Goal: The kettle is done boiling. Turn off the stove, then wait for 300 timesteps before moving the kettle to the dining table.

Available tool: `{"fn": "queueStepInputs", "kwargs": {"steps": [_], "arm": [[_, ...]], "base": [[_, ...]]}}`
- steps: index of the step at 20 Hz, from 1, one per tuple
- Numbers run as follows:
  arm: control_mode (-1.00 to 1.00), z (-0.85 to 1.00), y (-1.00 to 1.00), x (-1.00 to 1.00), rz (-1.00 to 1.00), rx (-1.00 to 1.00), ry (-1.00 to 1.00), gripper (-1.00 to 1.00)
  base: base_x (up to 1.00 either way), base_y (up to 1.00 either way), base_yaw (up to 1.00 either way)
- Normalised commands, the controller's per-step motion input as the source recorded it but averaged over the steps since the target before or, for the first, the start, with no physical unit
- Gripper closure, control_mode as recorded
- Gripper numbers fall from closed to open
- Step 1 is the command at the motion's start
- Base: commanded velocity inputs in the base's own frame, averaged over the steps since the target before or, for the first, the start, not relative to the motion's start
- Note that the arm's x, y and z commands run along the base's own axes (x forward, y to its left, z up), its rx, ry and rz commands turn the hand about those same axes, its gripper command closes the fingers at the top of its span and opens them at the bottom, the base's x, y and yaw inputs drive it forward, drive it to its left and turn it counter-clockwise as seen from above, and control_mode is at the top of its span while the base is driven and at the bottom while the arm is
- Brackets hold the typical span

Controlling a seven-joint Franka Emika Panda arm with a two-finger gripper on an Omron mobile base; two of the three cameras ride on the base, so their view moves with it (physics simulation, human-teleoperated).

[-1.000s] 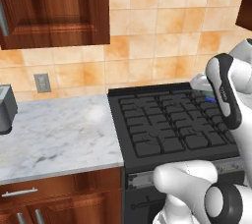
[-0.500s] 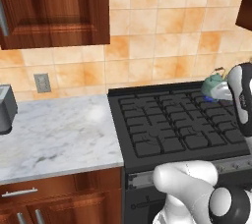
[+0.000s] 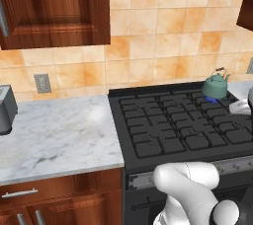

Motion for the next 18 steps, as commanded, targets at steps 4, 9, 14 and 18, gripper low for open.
{"fn": "queueStepInputs", "kwargs": {"steps": [4,9,14,18], "arm": [[-1.00,-0.30,-0.30,-0.36,0.00,-0.03,-0.14,-1.00],[-1.00,-0.26,-0.28,-0.39,0.00,-0.04,-0.15,-1.00],[-1.00,-0.17,-0.28,-0.42,-0.01,-0.03,-0.19,-1.00],[-1.00,-0.16,-0.22,-0.45,-0.02,-0.02,-0.20,-1.00]], "base": [[0.00,0.00,0.00],[0.00,0.00,0.00],[0.00,0.00,0.00],[0.00,0.00,0.00]]}}
